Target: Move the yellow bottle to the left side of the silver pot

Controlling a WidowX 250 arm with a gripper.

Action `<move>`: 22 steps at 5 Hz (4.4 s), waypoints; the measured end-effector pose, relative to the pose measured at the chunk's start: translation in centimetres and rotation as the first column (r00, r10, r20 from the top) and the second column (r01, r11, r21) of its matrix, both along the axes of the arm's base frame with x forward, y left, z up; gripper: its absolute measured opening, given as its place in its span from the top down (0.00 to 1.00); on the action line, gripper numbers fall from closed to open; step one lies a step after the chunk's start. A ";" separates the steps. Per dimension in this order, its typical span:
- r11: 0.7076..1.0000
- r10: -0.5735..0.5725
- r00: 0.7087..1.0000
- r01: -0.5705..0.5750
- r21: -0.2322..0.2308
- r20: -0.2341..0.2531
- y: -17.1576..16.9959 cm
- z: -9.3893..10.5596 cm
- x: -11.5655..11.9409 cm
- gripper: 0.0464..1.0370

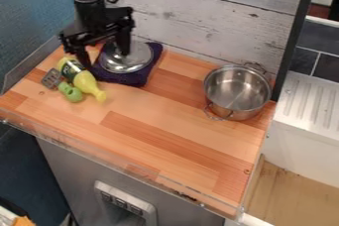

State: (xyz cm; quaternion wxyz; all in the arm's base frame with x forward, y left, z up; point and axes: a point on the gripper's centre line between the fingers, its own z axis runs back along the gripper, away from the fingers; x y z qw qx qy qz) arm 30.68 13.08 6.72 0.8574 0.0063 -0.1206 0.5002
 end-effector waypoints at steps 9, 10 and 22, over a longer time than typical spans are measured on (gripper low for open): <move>0.985 0.154 0.981 -0.143 0.098 -0.118 4.4 -5.9 -0.5 0.45; 0.993 0.105 0.986 -0.096 0.072 -0.128 3.9 -5.9 -0.6 0.45; 0.593 -0.805 0.589 0.804 -0.054 -0.074 -10.3 -6.1 6.8 0.38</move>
